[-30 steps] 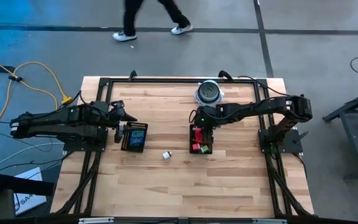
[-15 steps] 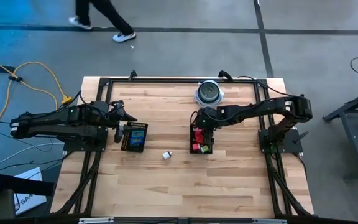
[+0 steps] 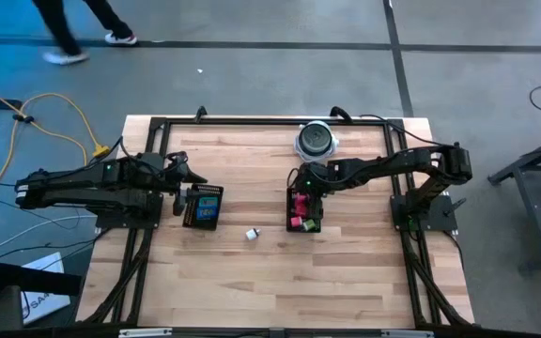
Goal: Pick & Place Office items
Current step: Put the white charger adapter into the right black bin
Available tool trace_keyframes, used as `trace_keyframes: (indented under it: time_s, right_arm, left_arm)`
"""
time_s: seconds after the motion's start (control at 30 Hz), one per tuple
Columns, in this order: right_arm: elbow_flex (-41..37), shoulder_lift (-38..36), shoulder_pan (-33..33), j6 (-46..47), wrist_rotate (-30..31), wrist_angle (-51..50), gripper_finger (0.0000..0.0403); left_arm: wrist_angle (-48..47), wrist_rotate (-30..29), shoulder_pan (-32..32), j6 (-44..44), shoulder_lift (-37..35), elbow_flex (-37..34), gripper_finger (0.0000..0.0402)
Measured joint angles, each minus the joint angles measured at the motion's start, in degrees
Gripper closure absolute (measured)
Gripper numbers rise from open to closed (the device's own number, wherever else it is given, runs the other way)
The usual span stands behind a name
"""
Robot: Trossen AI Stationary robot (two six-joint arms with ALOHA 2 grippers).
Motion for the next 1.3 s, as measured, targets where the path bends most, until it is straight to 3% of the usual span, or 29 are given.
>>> trace_keyframes:
  time_s: [0.73,0.97,1.3]
  right_arm:
    - [0.07,-6.23,1.01,-3.96,0.74,3.37,0.0188]
    - [0.07,-6.23,5.71,-14.46,0.80,11.93,0.0188]
    - [2.41,-2.05,8.37,-14.58,3.14,15.35,0.0188]
  left_arm:
    - [-0.02,0.00,0.01,0.01,-0.02,-0.01,0.0186]
    - [-0.02,0.00,-0.01,-0.01,0.00,0.01,0.0186]
    - [-0.02,0.00,-0.01,0.01,-0.01,-0.01,0.0186]
